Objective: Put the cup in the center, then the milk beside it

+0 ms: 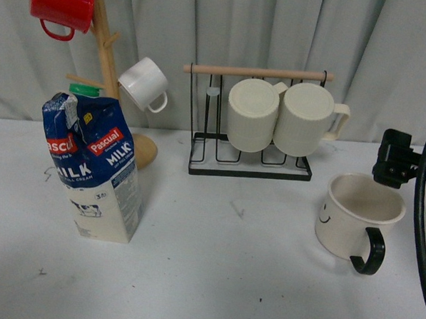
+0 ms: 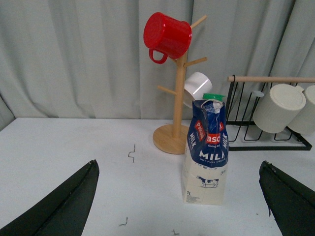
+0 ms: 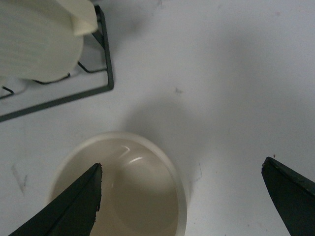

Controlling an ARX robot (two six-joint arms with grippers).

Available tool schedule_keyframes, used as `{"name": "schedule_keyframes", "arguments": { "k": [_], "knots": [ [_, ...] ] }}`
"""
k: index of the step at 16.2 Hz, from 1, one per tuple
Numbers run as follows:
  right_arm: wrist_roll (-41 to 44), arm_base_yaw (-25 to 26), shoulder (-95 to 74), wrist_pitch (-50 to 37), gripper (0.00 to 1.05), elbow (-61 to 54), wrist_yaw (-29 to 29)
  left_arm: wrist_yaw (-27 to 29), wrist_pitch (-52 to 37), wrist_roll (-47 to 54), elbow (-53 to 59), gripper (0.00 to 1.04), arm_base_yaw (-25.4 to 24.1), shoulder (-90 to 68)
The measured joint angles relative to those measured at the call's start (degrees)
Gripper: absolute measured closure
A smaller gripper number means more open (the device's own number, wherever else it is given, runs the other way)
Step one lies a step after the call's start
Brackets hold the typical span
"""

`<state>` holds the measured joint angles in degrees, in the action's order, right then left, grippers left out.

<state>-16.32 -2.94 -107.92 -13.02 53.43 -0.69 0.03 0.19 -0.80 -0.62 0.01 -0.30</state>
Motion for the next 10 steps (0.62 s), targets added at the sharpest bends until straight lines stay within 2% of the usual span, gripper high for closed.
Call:
{"name": "schedule_keyframes", "arguments": {
  "k": [2, 4, 10],
  "knots": [
    [-1.14, -0.46, -2.01, 7.43, 0.06, 3.85, 0.00, -0.04, 0.00, 0.00, 0.00, 0.07, 0.00, 0.00],
    [-1.73, -0.50, -2.64, 10.84, 0.06, 6.82, 0.04, -0.02, 0.00, 0.00, 0.00, 0.07, 0.00, 0.00],
    [-3.85, -0.83, -7.10, 12.37, 0.07, 8.44, 2.03, -0.04, 0.02, 0.00, 0.00, 0.07, 0.00, 0.00]
  ]
}}
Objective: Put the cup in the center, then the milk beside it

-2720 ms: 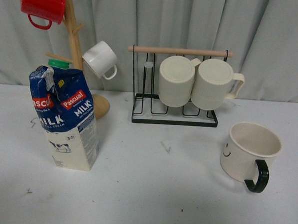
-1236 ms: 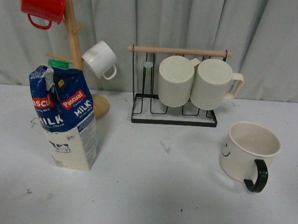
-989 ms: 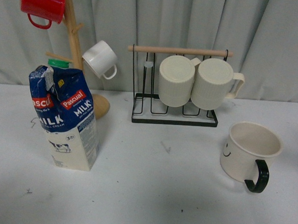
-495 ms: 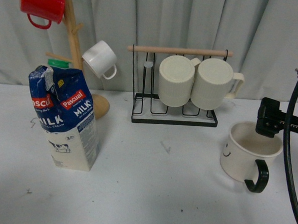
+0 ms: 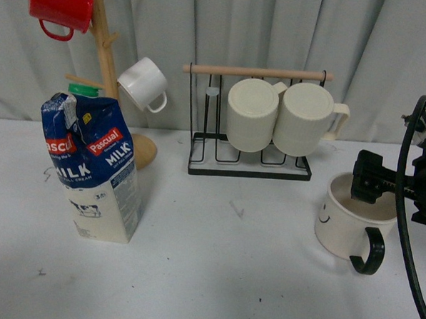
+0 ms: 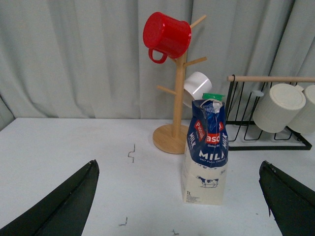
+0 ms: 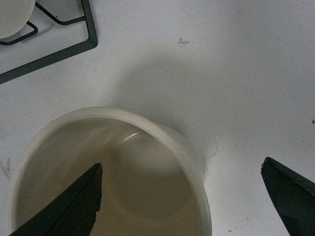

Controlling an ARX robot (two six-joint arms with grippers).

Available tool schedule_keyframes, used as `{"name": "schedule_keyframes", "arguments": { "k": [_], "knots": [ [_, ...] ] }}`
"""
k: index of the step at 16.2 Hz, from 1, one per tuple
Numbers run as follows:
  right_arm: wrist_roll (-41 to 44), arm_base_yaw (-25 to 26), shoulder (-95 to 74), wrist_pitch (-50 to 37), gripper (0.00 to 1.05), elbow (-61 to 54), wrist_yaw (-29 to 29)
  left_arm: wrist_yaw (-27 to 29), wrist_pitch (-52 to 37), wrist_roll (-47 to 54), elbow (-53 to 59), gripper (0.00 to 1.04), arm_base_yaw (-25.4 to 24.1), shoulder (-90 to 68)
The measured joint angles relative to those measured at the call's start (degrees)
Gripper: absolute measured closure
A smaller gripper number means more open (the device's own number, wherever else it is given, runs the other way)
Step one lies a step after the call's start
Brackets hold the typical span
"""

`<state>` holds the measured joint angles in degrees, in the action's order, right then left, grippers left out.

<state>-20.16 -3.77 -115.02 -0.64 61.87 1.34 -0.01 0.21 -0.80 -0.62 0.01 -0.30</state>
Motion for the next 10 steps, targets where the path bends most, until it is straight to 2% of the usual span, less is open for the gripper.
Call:
{"name": "schedule_keyframes", "arguments": {
  "k": [1, 2, 8, 9, 10],
  "knots": [
    [-0.02, 0.00, 0.00, -0.04, 0.17, 0.00, -0.02, 0.02, -0.02, 0.00, 0.00, 0.07, 0.00, 0.00],
    [-0.02, 0.00, 0.00, -0.24, 0.33, 0.00, -0.02, 0.02, 0.00, 0.00, 0.00, 0.07, 0.00, 0.00],
    [-0.37, 0.00, 0.13, 0.68, 0.96, 0.00, 0.22, 0.02, 0.00, 0.00, 0.00, 0.07, 0.00, 0.00],
    [-0.72, 0.00, 0.44, 0.96, 1.01, -0.15, 0.63, 0.02, -0.02, 0.00, 0.00, 0.07, 0.00, 0.00],
    [-0.87, -0.11, 1.44, 1.36, 1.02, -0.44, 0.77, 0.02, 0.00, 0.00, 0.00, 0.07, 0.00, 0.00]
  ]
}}
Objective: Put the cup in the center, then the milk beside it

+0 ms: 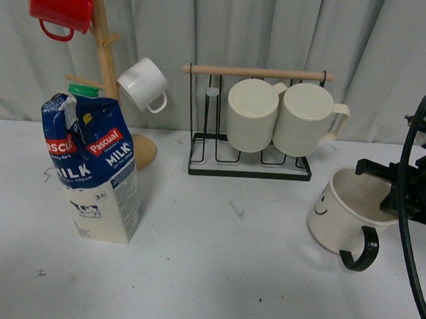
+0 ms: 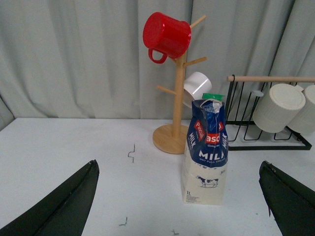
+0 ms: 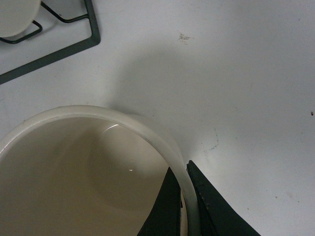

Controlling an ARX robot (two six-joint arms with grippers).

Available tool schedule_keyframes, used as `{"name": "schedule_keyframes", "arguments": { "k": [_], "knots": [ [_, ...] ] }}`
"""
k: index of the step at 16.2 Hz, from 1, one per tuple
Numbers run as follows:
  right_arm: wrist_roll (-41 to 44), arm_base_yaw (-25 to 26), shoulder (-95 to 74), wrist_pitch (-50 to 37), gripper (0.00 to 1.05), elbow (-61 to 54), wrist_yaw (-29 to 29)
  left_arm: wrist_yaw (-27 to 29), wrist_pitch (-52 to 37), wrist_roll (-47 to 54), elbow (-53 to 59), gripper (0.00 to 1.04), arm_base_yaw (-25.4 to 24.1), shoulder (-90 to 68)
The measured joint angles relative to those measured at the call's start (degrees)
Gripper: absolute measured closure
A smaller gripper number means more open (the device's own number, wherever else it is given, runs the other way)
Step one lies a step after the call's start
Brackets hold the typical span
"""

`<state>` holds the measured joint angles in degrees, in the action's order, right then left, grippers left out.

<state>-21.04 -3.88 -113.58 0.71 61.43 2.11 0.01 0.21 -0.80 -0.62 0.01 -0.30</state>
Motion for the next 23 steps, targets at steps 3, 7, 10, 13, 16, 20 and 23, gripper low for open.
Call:
{"name": "schedule_keyframes", "arguments": {
  "k": [3, 7, 10, 13, 16, 20, 23],
  "knots": [
    [-0.20, -0.81, 2.45, 0.90, 1.02, -0.11, 0.13, 0.00, -0.02, 0.00, 0.00, 0.07, 0.00, 0.00],
    [-1.95, -5.55, 4.02, 3.32, 1.02, 1.64, -0.70, 0.00, 0.00, 0.00, 0.00, 0.07, 0.00, 0.00],
    [-3.45, -9.81, 2.38, 4.17, 1.02, 3.58, -2.58, 0.00, 0.00, 0.00, 0.00, 0.07, 0.00, 0.00],
    [-4.04, -13.22, 1.88, 4.85, 1.02, 3.65, -4.37, 0.00, 0.00, 0.00, 0.00, 0.07, 0.00, 0.00],
    [-4.70, -14.97, 0.68, 5.86, 1.02, 3.69, -6.43, 0.00, -0.02, 0.00, 0.00, 0.07, 0.00, 0.00],
    [-5.73, -15.26, -0.72, 5.88, 1.02, 3.69, -7.06, 0.00, 0.00, 0.00, 0.00, 0.07, 0.00, 0.00],
    [-6.14, -15.12, -0.83, 5.62, 1.02, 3.69, -7.30, 0.00, 0.00, 0.00, 0.00, 0.07, 0.00, 0.00]
  ]
}}
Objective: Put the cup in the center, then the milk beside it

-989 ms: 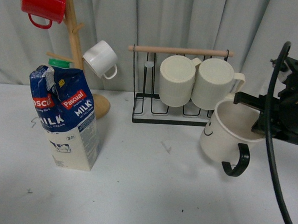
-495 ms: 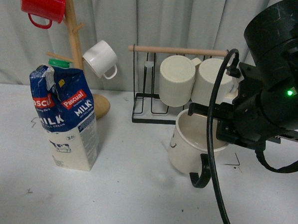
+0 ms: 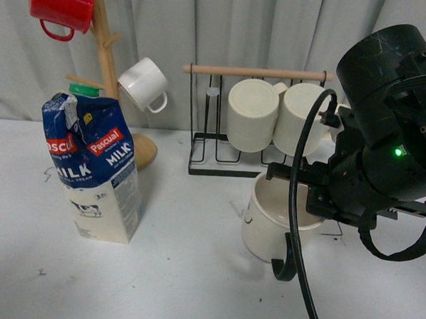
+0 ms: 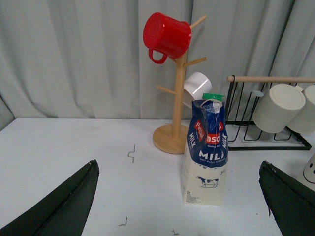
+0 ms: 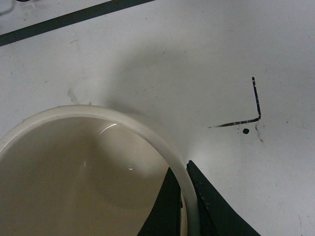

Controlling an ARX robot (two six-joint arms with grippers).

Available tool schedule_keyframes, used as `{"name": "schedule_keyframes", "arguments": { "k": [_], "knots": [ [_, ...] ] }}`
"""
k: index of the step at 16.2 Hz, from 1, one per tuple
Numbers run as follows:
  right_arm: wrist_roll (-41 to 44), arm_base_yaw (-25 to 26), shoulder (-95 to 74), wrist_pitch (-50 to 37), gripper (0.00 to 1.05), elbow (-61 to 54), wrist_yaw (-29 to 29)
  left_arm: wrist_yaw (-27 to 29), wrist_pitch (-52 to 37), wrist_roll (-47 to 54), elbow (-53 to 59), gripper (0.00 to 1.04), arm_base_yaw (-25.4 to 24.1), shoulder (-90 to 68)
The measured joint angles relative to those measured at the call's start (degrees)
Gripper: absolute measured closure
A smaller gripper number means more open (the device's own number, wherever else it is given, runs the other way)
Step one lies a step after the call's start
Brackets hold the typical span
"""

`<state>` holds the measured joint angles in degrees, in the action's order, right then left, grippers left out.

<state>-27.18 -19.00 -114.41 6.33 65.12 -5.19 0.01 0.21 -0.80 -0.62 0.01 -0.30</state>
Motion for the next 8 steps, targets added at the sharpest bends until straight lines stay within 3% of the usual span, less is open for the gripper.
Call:
{"name": "schedule_keyframes", "arguments": {
  "k": [3, 4, 5, 6, 7, 8],
  "knots": [
    [0.02, 0.33, -1.09, -0.42, 1.02, 0.00, -0.13, 0.00, -0.02, 0.00, 0.00, 0.07, 0.00, 0.00],
    [-0.04, 0.63, -1.40, -0.17, 0.96, 0.15, 0.35, 0.00, 0.00, 0.00, 0.00, 0.07, 0.00, 0.00],
    [-0.07, 0.66, -1.73, -0.37, 0.85, 0.26, 0.39, 0.00, -0.02, 0.00, 0.00, 0.07, 0.00, 0.00],
    [-0.04, 0.68, -1.99, -0.39, 0.61, 0.57, 0.50, 0.00, 0.00, 0.00, 0.00, 0.07, 0.00, 0.00],
    [-0.04, 0.68, -2.01, -1.29, 0.45, 0.68, 0.72, 0.00, 0.00, 0.00, 0.00, 0.07, 0.00, 0.00],
    [-0.02, 0.68, -1.95, -1.57, 0.34, 0.70, 1.25, 0.00, 0.00, 0.00, 0.00, 0.07, 0.00, 0.00]
  ]
}}
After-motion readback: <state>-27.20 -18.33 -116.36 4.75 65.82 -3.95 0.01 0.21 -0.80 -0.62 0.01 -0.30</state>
